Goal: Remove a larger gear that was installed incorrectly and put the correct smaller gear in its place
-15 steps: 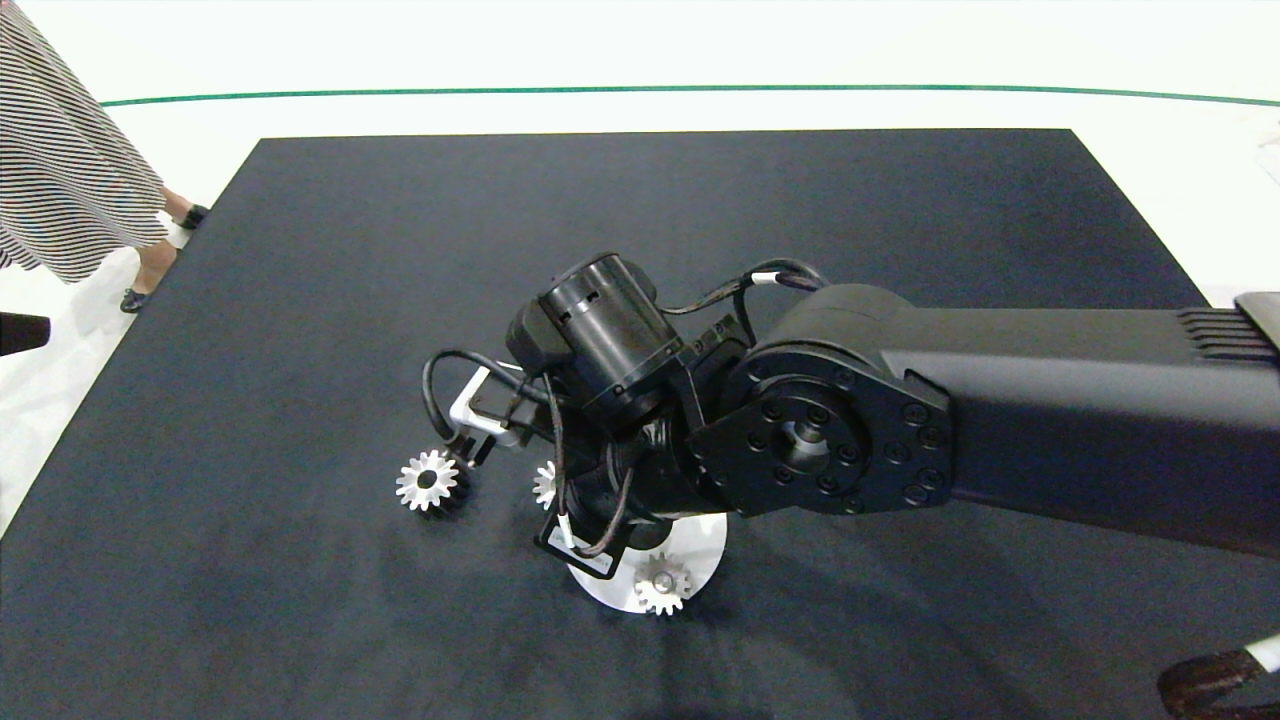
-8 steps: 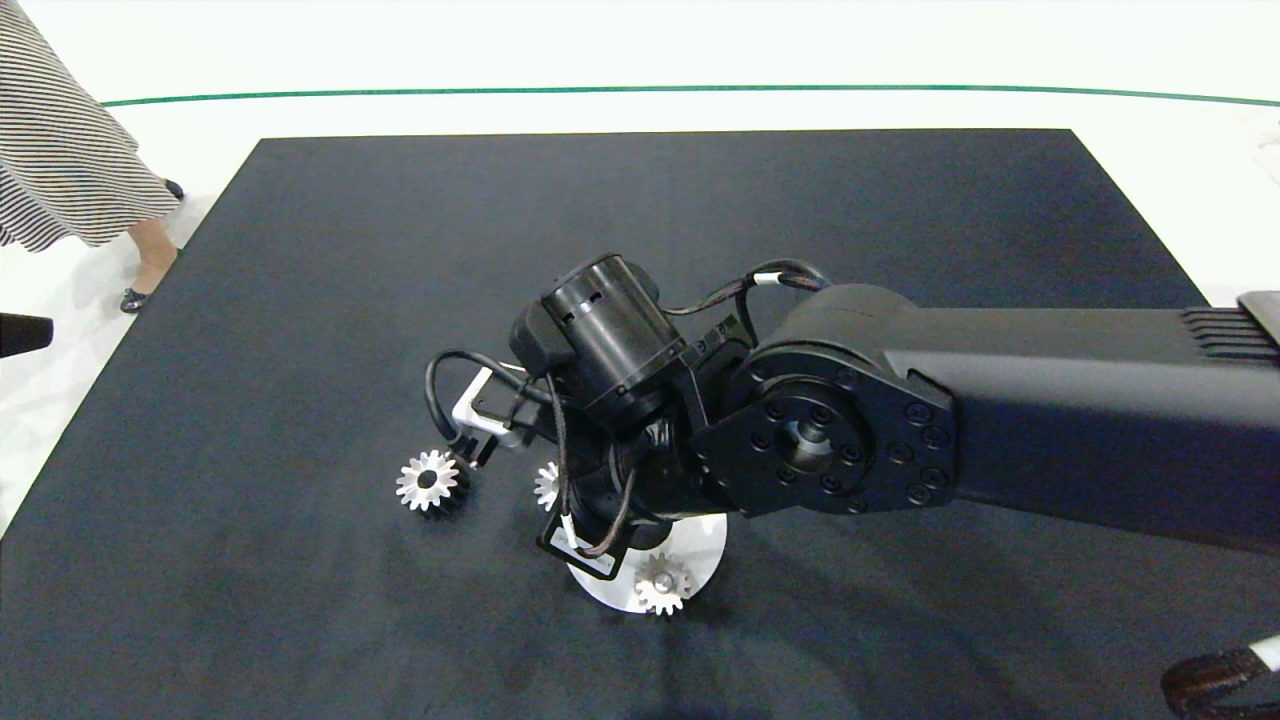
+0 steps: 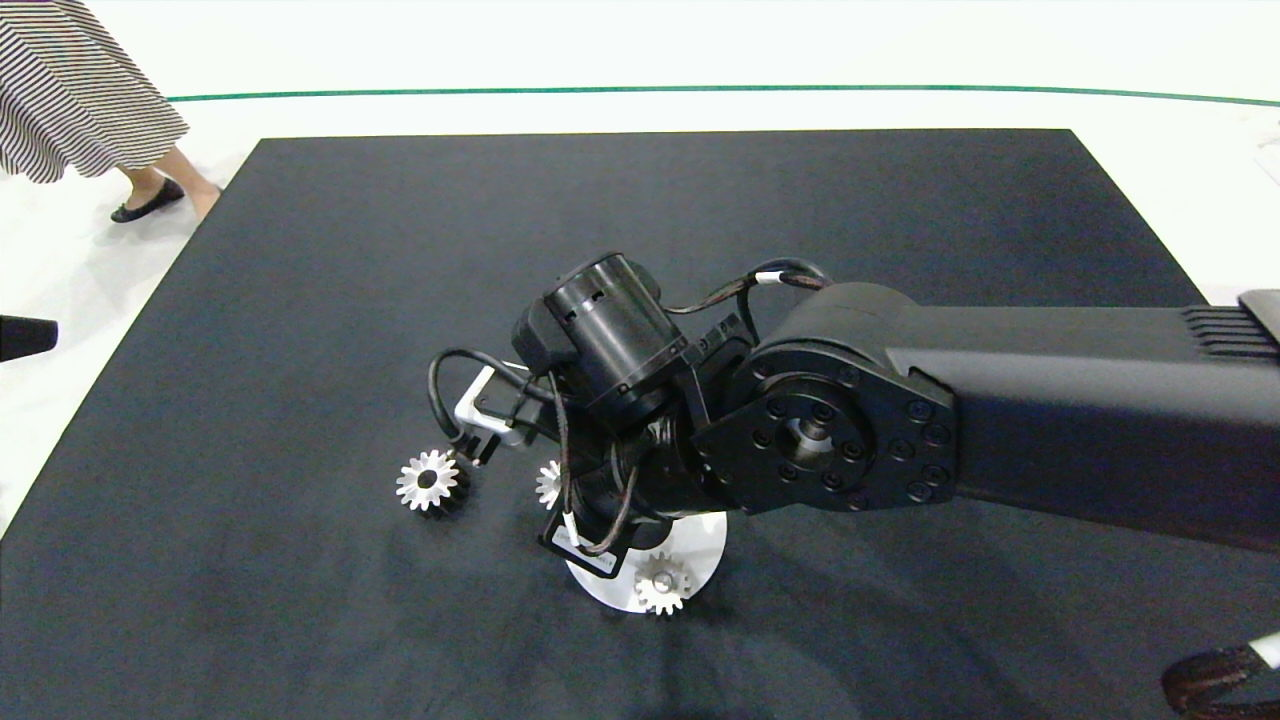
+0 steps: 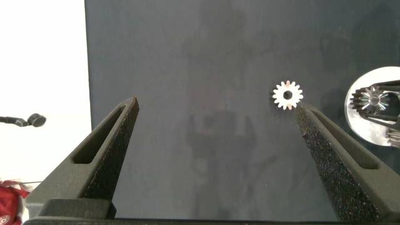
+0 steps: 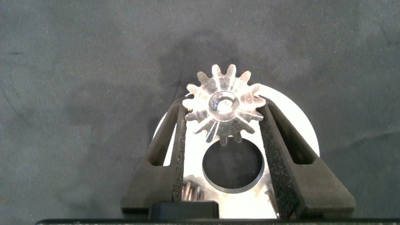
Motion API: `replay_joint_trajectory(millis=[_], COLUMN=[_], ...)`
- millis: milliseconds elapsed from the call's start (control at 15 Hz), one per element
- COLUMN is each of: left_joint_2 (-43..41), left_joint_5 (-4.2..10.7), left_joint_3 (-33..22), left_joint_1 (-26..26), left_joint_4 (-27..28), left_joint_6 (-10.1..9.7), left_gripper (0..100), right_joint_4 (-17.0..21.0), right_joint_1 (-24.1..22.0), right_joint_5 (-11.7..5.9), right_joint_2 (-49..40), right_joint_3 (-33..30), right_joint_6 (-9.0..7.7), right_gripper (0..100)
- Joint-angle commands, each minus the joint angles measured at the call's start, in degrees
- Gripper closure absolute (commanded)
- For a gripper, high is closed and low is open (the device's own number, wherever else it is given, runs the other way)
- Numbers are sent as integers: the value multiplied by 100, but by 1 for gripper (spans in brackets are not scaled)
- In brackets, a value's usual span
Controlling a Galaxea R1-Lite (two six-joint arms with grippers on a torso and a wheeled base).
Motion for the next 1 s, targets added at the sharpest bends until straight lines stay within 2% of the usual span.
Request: replay_joint_trajectory(millis=[67,1000], left_joint_2=[10,10], left_joint_5=[13,13], left_joint_3=[0,27], left_joint_1=[-1,-72], left_joint_4=[27,27], left_joint_6=[-4,-4], left_gripper=[0,0], right_joint_4=[14,14], right_joint_1=[1,-26], right_joint_5=[-7,-16], right_joint_2=[6,-20], right_joint_3=[-3,-12], right_joint_6=[-16,-16], right_gripper=[78,78])
